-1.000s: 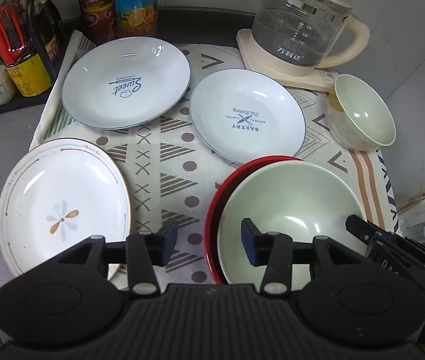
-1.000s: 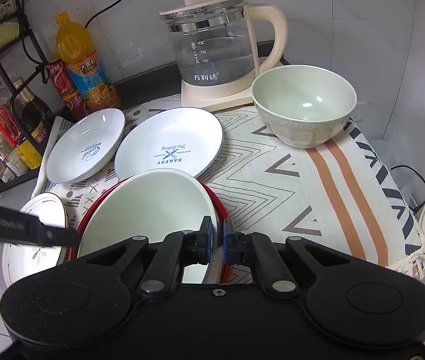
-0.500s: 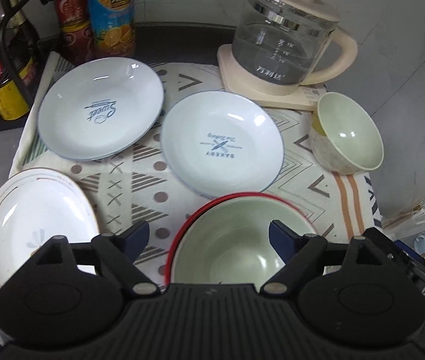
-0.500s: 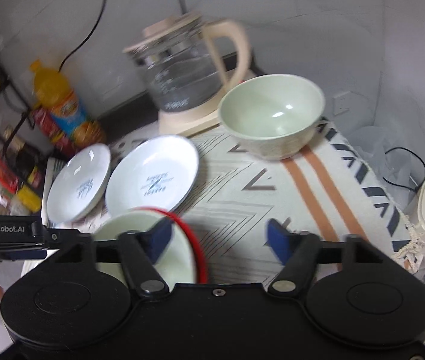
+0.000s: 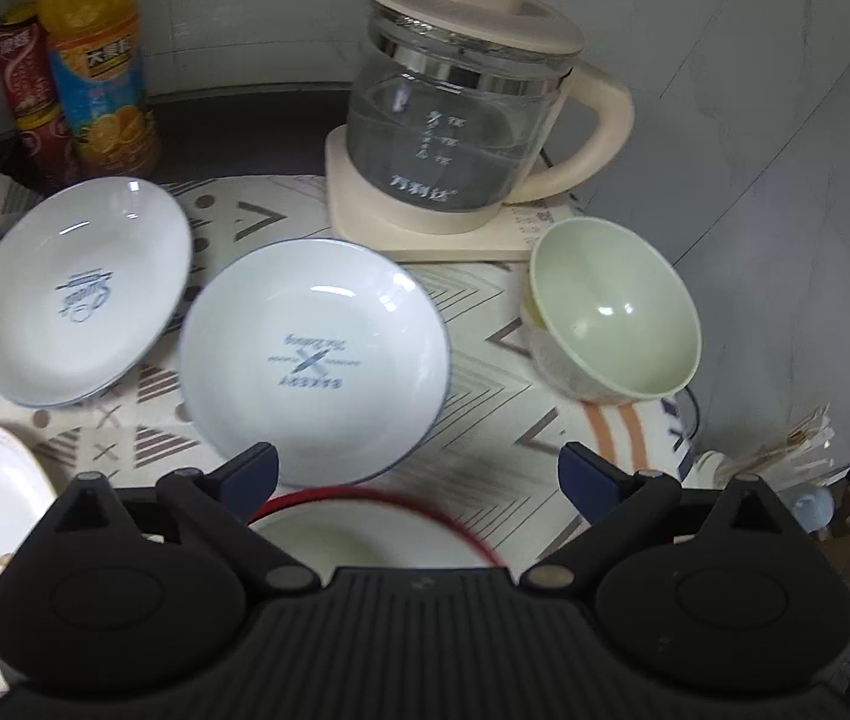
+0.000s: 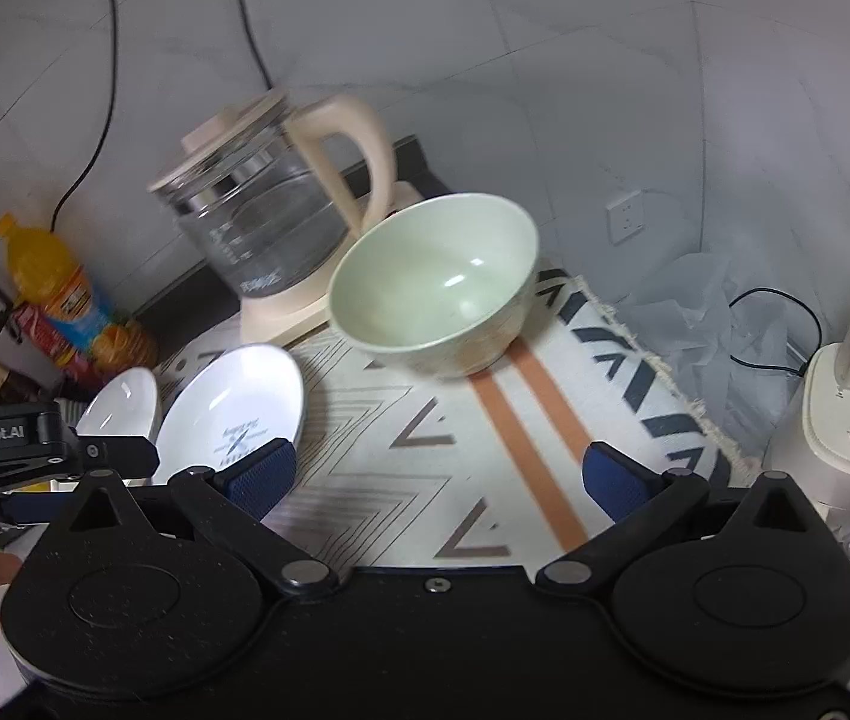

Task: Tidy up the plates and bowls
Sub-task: 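Move both grippers toward the small pale green bowl by the kettle, then close both grippers on the rim of the small green bowl, then carry the small green bowl and lower it onto the bowl stack, then open both grippers and withdraw from the bowl stack, then move both grippers toward the white plate printed 'Sweet', then close both grippers on the rim of the 'Sweet' plate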

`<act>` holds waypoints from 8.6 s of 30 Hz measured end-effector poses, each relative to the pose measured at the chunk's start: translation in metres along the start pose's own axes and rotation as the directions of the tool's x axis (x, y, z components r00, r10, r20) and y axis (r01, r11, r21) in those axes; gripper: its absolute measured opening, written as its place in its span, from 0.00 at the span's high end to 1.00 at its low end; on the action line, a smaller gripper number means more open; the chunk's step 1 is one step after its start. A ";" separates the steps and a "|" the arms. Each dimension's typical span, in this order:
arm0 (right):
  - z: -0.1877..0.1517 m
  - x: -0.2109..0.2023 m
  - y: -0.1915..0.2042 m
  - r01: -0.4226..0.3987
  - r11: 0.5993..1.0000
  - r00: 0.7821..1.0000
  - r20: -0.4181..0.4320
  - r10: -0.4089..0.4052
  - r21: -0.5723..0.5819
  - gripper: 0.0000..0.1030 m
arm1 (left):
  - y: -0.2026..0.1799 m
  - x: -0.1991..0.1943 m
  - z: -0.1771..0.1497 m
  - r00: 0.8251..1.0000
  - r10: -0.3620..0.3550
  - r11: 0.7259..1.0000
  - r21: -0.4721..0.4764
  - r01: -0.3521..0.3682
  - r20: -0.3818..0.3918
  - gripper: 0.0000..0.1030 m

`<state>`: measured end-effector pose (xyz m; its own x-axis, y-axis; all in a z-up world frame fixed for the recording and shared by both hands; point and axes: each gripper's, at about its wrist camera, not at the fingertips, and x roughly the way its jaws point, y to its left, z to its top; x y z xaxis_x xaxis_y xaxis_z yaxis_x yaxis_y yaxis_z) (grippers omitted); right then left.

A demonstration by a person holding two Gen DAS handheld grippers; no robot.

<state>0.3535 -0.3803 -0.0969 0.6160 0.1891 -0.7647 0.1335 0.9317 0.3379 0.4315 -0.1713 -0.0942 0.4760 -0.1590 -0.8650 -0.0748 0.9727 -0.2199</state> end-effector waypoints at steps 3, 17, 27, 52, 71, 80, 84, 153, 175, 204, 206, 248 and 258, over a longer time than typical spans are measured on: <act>0.007 0.004 -0.009 0.010 1.000 1.000 0.000 -0.010 0.015 0.00 | -0.009 0.009 0.010 1.000 -0.009 0.999 -0.035 0.009 0.012 0.04; 0.046 0.036 -0.038 0.060 0.997 0.998 0.019 -0.061 0.038 0.08 | -0.054 0.063 0.047 1.000 -0.010 0.999 -0.036 0.010 0.001 0.05; 0.067 0.079 -0.041 0.055 0.996 0.998 -0.015 -0.054 0.071 0.12 | -0.068 0.102 0.059 1.000 0.021 0.997 -0.074 -0.023 -0.023 0.08; 0.058 0.096 -0.025 0.017 0.987 0.999 -0.054 -0.009 0.158 0.75 | -0.067 0.084 0.040 0.999 -0.039 0.994 -0.106 0.037 -0.015 0.88; 0.034 0.016 0.025 -0.003 0.993 0.998 0.067 -0.006 0.121 0.76 | -0.026 -0.010 -0.001 0.992 -0.085 0.990 -0.102 0.095 0.092 0.87; 0.011 -0.017 0.046 -0.004 0.993 0.996 0.091 -0.007 0.116 0.76 | -0.004 -0.046 -0.023 0.988 -0.099 0.989 -0.102 0.111 0.119 0.87; 0.000 -0.027 0.057 -0.002 0.994 0.995 0.095 -0.008 0.106 0.76 | 0.008 -0.057 -0.035 0.988 -0.094 0.988 -0.109 0.107 0.119 0.87; -0.124 -0.052 0.120 0.098 0.995 0.992 -0.082 -0.098 -0.006 0.43 | 0.147 -0.078 -0.124 1.000 -0.015 0.978 -0.209 0.013 -0.005 0.37; -0.144 -0.073 0.190 -0.040 0.986 0.997 -0.077 0.028 -0.161 0.04 | 0.233 -0.135 -0.156 0.999 0.048 0.986 -0.162 -0.045 0.018 0.11; -0.137 -0.037 0.278 -0.140 0.929 0.990 -0.077 0.121 -0.342 0.03 | 0.309 -0.151 -0.125 0.991 0.107 0.956 -0.282 -0.080 0.082 0.00; -0.132 -0.032 0.282 -0.156 0.928 0.988 -0.075 0.138 -0.338 0.03 | 0.311 -0.146 -0.116 0.992 0.098 0.956 -0.285 -0.071 0.080 0.00; -0.070 0.146 0.302 -0.037 0.991 0.972 -0.234 0.006 -0.129 0.44 | 0.323 0.011 0.017 0.998 0.064 0.917 -0.395 -0.065 -0.017 0.65; -0.066 0.180 0.302 -0.014 0.995 0.954 -0.298 -0.016 -0.097 0.59 | 0.320 0.046 0.026 0.998 0.043 0.907 -0.417 -0.056 -0.040 0.78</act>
<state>0.4532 -0.0440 -0.1688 0.3544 0.2585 -0.8987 0.0489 0.9546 0.2939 0.4525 0.1371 -0.1930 0.4371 -0.1234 -0.8909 -0.4598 0.8207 -0.3392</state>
